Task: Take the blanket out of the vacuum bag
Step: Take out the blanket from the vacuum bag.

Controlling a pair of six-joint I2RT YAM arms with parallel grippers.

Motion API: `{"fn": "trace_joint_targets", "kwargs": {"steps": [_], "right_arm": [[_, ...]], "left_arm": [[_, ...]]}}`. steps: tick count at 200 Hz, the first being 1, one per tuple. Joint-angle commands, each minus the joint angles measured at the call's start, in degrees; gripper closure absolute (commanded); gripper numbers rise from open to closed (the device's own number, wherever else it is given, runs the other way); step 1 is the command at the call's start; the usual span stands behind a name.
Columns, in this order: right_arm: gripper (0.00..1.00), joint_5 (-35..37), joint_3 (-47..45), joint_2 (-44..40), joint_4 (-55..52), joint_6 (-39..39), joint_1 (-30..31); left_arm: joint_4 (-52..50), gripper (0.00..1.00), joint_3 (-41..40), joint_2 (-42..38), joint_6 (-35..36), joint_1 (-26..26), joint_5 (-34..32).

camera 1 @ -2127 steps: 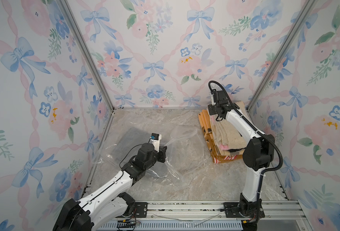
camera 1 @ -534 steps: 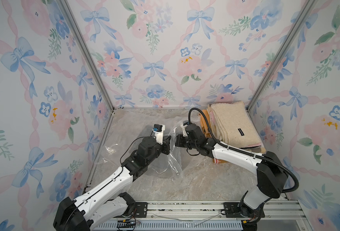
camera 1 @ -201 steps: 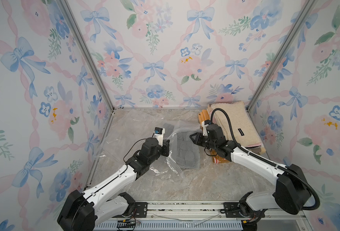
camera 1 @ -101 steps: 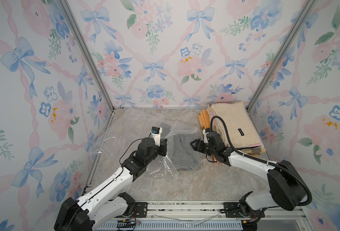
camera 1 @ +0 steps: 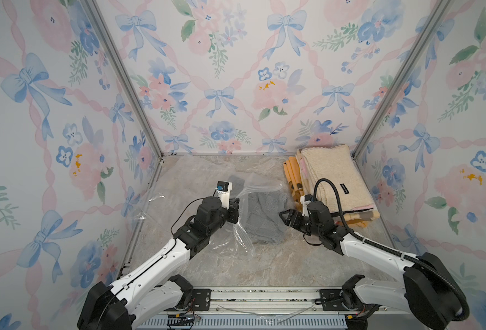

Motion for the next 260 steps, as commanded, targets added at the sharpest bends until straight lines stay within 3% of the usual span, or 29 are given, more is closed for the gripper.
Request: {"fn": "trace_joint_targets", "kwargs": {"steps": [1, 47, 82, 260], "right_arm": [[0.20, -1.9, -4.3, -1.2, 6.1, 6.0, 1.5], [0.11, -1.1, -7.1, -0.9, 9.8, 10.6, 6.2], [0.11, -1.5, -10.2, 2.3, 17.9, 15.7, 7.4], [0.12, -3.5, -3.6, 14.4, 23.6, 13.4, 6.6]], "left_arm": [[1.0, 1.00, -0.2, 0.1, -0.4, 0.4, 0.7], [0.2, 1.00, 0.0, -0.7, -0.5, 0.3, 1.1], [-0.4, 1.00, -0.1, -1.3, -0.4, 0.4, 0.8], [-1.8, 1.00, 0.6, -1.4, 0.2, 0.4, 0.3]]}}
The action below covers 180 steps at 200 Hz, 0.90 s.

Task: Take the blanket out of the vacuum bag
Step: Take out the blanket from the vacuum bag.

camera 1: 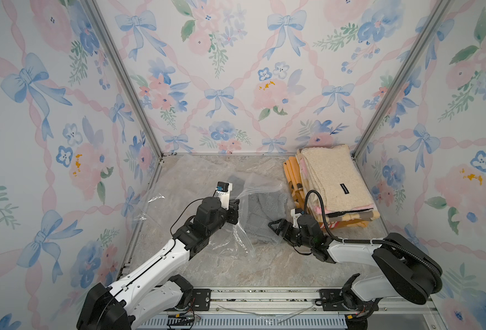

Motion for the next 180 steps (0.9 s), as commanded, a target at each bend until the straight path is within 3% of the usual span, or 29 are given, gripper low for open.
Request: {"fn": "trace_joint_targets", "kwargs": {"steps": [1, 63, 94, 132, 159, 180], "right_arm": [[0.12, -0.9, 2.9, 1.2, 1.2, -1.5, -0.2], [0.14, -2.8, 4.4, 6.9, 5.2, -2.0, -1.9], [0.20, -4.9, 6.1, 11.5, 10.1, -3.2, -1.8], [0.50, -7.5, 8.8, 12.0, 12.7, -5.5, -3.3], [0.83, -10.0, 13.1, 11.4, 7.1, -9.7, -4.0], [1.00, -9.4, 15.0, 7.9, 1.2, -12.3, -3.6]], "left_arm": [[-0.6, 1.00, 0.6, -0.8, 0.3, 0.3, -0.3], [-0.8, 1.00, 0.5, -0.8, 0.5, 0.3, -0.3], [-1.0, 1.00, 0.8, -0.4, 0.7, 0.3, -0.3], [-1.1, 1.00, 1.2, 0.0, 0.7, 0.4, -0.5], [-0.3, 1.00, 0.7, 0.1, 0.2, 0.5, -0.1], [-0.1, 1.00, 0.2, -0.2, -0.3, 0.7, -0.1]]}}
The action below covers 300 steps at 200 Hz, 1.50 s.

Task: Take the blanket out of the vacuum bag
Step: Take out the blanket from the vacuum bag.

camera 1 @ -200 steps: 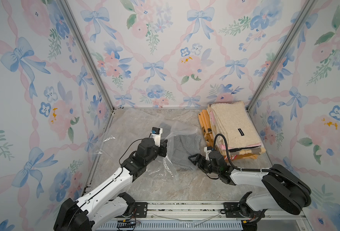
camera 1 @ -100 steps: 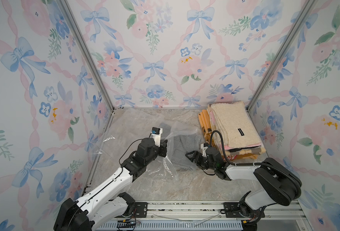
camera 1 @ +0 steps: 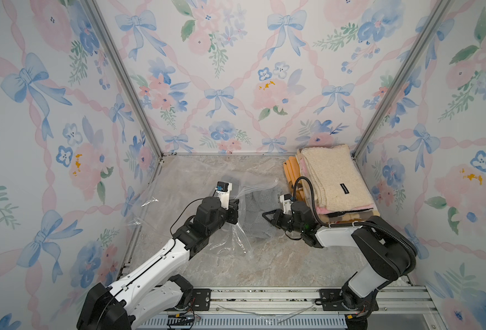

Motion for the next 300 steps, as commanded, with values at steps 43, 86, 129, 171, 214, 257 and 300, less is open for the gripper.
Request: {"fn": "trace_joint_targets", "kwargs": {"steps": [43, 86, 129, 171, 214, 257, 300], "right_arm": [[1.00, 2.8, 7.5, -14.1, -26.1, -8.8, 1.8], [1.00, 4.2, 12.6, -22.0, -37.1, -10.0, 2.7], [1.00, 1.0, 20.4, -22.3, -42.2, -10.2, 4.0], [1.00, -3.4, 25.0, -22.6, -40.8, -9.4, 5.1], [1.00, -1.2, 30.6, -26.8, -48.2, -12.7, 3.1], [1.00, -3.4, 34.9, -30.4, -51.4, -11.9, -0.7], [1.00, -6.2, 40.6, -30.5, -50.7, -10.0, -2.2]], "left_arm": [[1.6, 1.00, -1.4, -0.9, -0.7, 0.7, -0.6], [2.6, 1.00, -1.4, 0.0, -0.5, 0.8, -1.4], [2.5, 1.00, -1.2, -0.6, -0.7, 0.7, -2.4], [1.2, 1.00, -0.5, -1.6, -0.1, 0.9, -3.8], [-0.5, 1.00, 0.6, -1.5, -0.3, 1.4, -6.5], [0.9, 1.00, 1.1, -0.4, -0.5, 1.7, -4.7], [2.6, 1.00, 1.0, 0.8, -0.7, 1.7, -3.7]]}}
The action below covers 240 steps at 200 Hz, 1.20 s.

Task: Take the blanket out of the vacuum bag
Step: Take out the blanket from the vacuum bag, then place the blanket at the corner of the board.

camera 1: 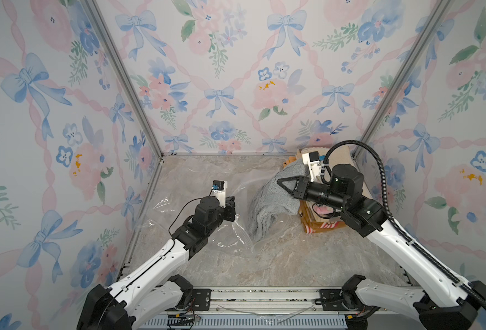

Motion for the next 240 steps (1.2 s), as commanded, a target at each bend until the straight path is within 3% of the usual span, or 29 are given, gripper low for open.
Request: {"fn": "trace_joint_targets", "kwargs": {"steps": [1, 64, 95, 200, 240], "right_arm": [[1.00, -2.9, 5.1, -0.4, 1.3, 0.7, -1.0], [1.00, 2.6, 17.2, 0.7, -6.3, 3.2, -7.8], [1.00, 1.8, 23.1, 2.9, -8.6, 3.9, -11.3], [1.00, -0.3, 37.8, 13.0, -6.4, 5.2, -23.4], [1.00, 4.1, 43.8, 18.0, -2.9, 4.4, -25.7]], "left_arm": [[1.8, 1.00, 1.4, 0.7, -0.7, 0.4, 0.6], [1.3, 1.00, 0.7, 0.1, -0.5, 0.6, 0.3], [1.8, 1.00, 0.1, 0.0, -0.7, 0.8, 0.7], [2.6, 1.00, -2.1, -2.1, -0.7, 1.3, 1.7], [2.6, 1.00, -2.7, -2.7, -1.0, 1.5, 1.8]]}}
